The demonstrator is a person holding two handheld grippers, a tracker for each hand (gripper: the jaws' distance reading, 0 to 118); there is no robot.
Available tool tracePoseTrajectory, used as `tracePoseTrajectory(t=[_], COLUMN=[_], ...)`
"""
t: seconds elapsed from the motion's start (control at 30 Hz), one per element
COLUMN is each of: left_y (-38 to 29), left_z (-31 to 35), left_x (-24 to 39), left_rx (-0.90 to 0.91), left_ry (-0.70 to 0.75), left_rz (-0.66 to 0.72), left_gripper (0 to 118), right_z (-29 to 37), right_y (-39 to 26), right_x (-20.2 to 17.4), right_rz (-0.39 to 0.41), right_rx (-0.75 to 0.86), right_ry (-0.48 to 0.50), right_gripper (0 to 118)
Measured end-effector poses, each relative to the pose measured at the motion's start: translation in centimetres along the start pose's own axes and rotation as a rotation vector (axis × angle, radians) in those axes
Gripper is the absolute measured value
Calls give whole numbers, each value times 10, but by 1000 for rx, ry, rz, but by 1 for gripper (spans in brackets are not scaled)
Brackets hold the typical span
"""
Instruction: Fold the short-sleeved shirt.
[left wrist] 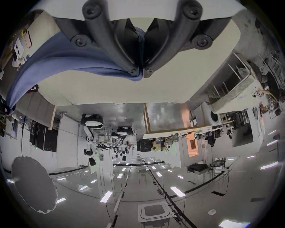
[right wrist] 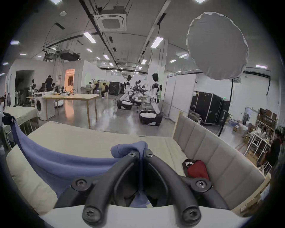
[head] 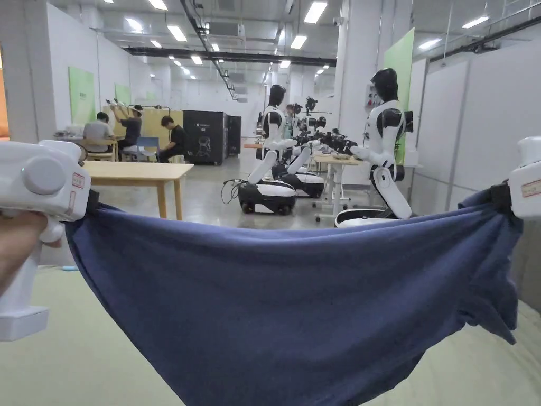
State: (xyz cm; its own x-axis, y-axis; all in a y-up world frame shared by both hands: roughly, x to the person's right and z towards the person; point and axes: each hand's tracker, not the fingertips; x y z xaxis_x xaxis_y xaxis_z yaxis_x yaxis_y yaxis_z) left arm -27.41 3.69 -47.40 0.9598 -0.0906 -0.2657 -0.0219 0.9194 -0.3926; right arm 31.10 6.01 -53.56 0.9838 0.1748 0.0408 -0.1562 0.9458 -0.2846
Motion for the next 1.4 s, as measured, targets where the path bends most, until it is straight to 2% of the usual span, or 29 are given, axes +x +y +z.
tracePoseTrajectory(t=[0.13,0.23,0.47,0.6,0.77,0.83,0.87,0.97,1.07,1.13,1.2,1.4], left_y=[26,42,42,3,-81,-124,-144,-204,-255,-284,-301,-325], left_z=[-27,-48,-98,-125,-138,-133,-129,-105,-67,-37,-13,41], left_x=[7,11,26,30,30,32,31,29,25,20,11,-11], left_rx=[27,38,54,3,-93,-136,-145,-206,-255,-271,-294,-323], left_ry=[59,72,104,95,28,15,6,-22,-34,-55,-95,-155], left_rz=[-18,-9,-6,-34,-42,-62,-66,-81,-122,-116,-86,-50], left_gripper=[1,1,1,1,1,1,1,1,1,1,1,1], right_z=[-28,-54,-114,-141,-145,-136,-126,-96,-50,-11,22,91], right_y=[25,37,30,-13,-112,-159,-179,-240,-294,-324,-344,-379], right_x=[-7,-17,-37,-45,-51,-54,-54,-48,-40,-32,-22,-2], right_rz=[-22,4,-12,-2,61,91,82,-3,7,-45,-116,-144], right_rx=[21,19,-4,-76,-222,-287,-295,-365,-393,-412,-413,-429], right_ry=[-8,-31,-54,-40,-6,13,22,50,72,80,77,77], right_gripper=[6,6,6,6,6,6,6,6,6,6,6,6])
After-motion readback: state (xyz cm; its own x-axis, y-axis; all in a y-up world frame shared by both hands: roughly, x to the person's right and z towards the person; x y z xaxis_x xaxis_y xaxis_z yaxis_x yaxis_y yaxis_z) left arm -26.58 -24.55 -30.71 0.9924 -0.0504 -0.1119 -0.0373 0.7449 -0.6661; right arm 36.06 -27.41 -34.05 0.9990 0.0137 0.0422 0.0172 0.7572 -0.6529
